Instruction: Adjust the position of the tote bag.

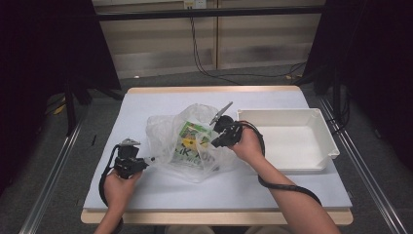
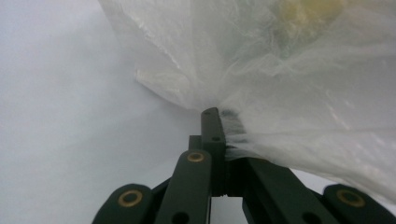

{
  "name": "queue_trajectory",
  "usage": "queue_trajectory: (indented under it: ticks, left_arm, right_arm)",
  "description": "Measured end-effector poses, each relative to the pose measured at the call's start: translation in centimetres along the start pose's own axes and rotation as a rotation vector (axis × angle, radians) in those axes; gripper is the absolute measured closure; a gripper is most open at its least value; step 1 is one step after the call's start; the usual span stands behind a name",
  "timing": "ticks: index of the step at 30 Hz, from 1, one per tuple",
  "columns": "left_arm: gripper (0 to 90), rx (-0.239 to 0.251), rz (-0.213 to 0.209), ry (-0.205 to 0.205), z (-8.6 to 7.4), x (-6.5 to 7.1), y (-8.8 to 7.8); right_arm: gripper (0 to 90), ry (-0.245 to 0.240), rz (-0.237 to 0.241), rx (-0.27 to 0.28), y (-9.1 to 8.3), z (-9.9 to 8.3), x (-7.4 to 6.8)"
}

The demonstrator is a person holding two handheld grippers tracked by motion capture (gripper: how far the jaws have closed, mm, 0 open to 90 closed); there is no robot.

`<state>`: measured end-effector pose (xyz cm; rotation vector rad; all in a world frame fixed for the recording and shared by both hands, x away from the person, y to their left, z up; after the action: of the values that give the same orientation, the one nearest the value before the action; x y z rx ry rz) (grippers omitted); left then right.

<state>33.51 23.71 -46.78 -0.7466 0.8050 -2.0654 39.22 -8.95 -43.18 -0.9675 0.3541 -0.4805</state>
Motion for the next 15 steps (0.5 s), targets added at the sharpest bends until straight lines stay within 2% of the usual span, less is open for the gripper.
queue_trajectory:
  ticks: [3, 4, 6, 8, 10, 14, 15]
  left_arm:
    - [90.0, 0.000, -0.011, -0.008, 0.0, 0.1, 0.2]
    - [90.0, -0.009, -0.015, 0.007, 0.0, 0.2, 0.1]
    - [90.0, 0.003, -0.018, 0.002, 0.1, 0.4, 0.2]
    - [90.0, -0.003, -0.024, 0.014, 0.2, 0.5, 0.2]
    - [90.0, 0.005, -0.025, 0.009, 0.3, 0.7, 0.3]
    - [90.0, 0.010, -0.031, 0.010, 0.4, 0.9, 0.2]
    - [90.0, 0.016, -0.031, 0.010, 0.4, 0.9, 0.2]
  right_arm:
    - [90.0, 0.019, -0.008, 0.001, -0.1, -0.2, 0.3]
    - [90.0, 0.022, -0.005, 0.004, -0.2, -0.2, 0.4]
    - [89.4, 0.027, -0.002, 0.021, -0.4, -0.3, 0.4]
    - [82.7, 0.026, -0.013, 0.029, -0.7, -0.4, 0.3]
    - [78.3, 0.029, -0.021, 0.033, -1.1, -0.4, 0.3]
    - [65.0, 0.066, -0.023, 0.064, -2.2, -0.5, 0.2]
    - [61.7, 0.060, -0.036, 0.071, -2.6, -0.5, 0.3]
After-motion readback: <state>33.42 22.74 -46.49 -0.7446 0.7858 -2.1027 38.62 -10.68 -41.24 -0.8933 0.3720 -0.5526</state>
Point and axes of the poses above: each handheld gripper's, and its own axes: y roughly forward along the jaws, z roughly out of its top, x roughly to its right, the point moved 1 cm from there along y, roughly forward along the jaws, and after that the axes turned 1 degree about -y, right-handed, at the moved point
